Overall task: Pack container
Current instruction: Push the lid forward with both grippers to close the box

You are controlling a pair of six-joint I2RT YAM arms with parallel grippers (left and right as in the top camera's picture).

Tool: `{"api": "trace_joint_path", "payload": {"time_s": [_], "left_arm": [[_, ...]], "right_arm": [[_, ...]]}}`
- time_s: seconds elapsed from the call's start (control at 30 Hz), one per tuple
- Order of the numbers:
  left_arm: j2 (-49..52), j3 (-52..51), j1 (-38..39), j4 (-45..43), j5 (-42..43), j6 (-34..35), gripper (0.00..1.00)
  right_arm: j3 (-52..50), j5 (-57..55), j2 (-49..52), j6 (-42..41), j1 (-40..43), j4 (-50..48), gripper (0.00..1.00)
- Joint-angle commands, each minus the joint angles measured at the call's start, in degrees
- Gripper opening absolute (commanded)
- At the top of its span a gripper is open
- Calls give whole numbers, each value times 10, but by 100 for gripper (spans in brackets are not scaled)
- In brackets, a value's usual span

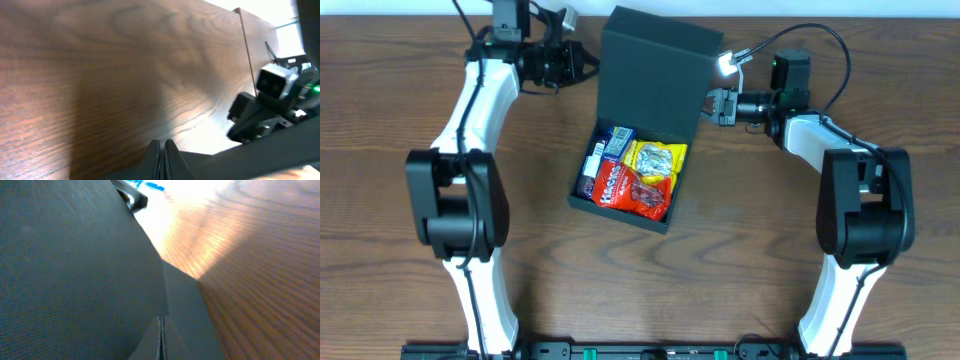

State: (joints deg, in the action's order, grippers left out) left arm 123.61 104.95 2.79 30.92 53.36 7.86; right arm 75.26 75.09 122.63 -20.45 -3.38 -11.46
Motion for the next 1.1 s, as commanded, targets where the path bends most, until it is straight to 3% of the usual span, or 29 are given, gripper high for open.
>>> {"api": "trace_joint_path", "payload": {"time_s": [0.0, 0.5, 0.8, 1.07], "left_arm": [[-33, 14, -4, 11, 1, -48, 6], [-79, 14, -10, 156, -6, -232, 6], [-80, 14, -41, 188, -57, -223, 6], [-79, 14, -55, 217, -215, -179, 6]], "right_arm": [[9, 56, -5, -8, 3, -1, 2], [9, 78, -5, -29, -20, 45, 2], [9, -12, -5, -29, -19, 112, 2], [9, -178, -5, -29, -19, 234, 1]]}}
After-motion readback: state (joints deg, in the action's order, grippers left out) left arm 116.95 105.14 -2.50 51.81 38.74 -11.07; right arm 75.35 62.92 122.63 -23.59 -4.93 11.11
